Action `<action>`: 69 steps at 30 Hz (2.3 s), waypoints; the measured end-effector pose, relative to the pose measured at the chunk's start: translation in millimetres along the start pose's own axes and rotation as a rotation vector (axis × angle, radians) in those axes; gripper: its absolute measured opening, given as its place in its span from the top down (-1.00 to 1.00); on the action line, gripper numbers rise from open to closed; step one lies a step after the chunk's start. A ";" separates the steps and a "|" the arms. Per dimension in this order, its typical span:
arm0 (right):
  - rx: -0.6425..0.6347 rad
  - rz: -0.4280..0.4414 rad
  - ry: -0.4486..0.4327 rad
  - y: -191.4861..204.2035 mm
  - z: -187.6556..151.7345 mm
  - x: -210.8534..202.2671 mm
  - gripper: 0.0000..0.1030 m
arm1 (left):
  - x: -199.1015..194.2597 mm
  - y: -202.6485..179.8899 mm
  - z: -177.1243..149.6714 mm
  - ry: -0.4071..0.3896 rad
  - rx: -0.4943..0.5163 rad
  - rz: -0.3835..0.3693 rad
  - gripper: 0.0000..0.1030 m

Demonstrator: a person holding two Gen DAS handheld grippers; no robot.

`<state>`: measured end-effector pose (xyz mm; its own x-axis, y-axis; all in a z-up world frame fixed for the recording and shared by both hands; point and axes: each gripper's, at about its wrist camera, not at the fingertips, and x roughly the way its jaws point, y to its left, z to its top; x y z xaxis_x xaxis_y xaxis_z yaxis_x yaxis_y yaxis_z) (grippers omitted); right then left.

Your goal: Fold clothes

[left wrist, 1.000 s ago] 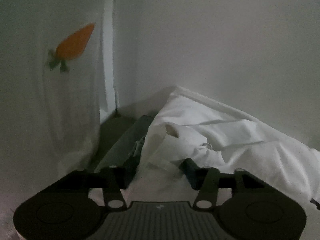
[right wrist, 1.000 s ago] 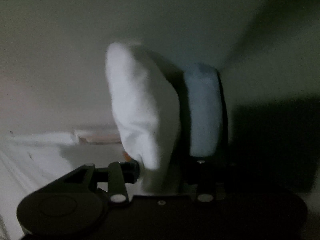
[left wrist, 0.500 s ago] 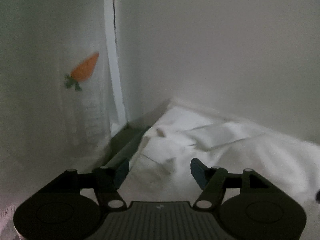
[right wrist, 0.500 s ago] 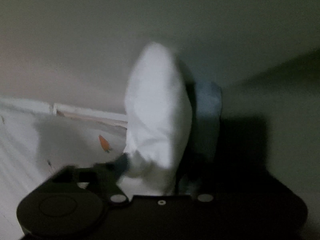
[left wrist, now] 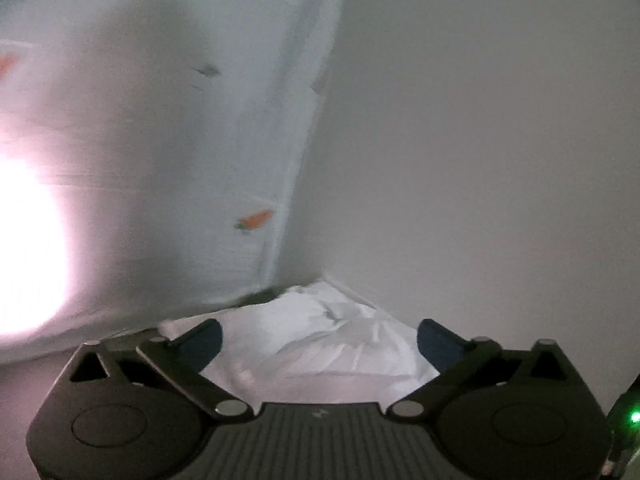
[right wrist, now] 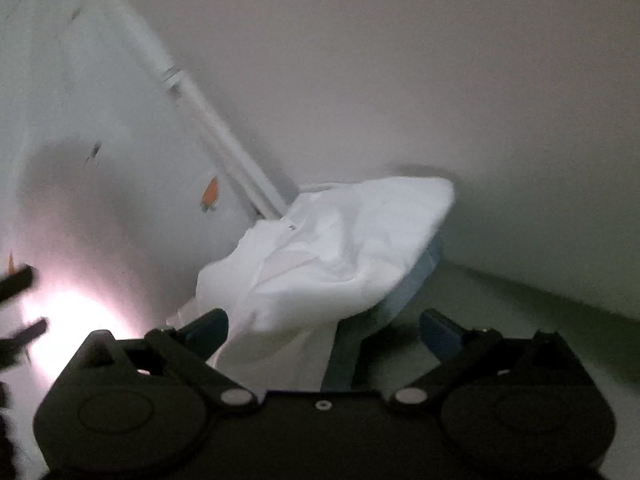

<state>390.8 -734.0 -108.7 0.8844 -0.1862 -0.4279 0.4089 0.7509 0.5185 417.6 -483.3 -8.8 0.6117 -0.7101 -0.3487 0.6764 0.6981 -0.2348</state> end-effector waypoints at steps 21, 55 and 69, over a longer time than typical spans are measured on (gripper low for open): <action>-0.458 0.171 0.002 173.2 -99.8 -197.6 -1.00 | -320.5 12.0 -80.0 -0.119 -0.117 0.403 -1.00; -0.730 0.357 0.194 286.6 -299.3 -446.0 -1.00 | -613.2 28.4 -220.3 -0.007 -0.274 0.667 -1.00; -0.762 0.323 0.237 283.2 -321.9 -465.2 -1.00 | -637.0 25.5 -237.3 0.030 -0.277 0.683 -1.00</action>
<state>22.8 -230.8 -1.2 0.8264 0.1830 -0.5326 -0.1918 0.9806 0.0394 -52.2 8.7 -8.0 0.8454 -0.1083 -0.5231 0.0176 0.9843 -0.1753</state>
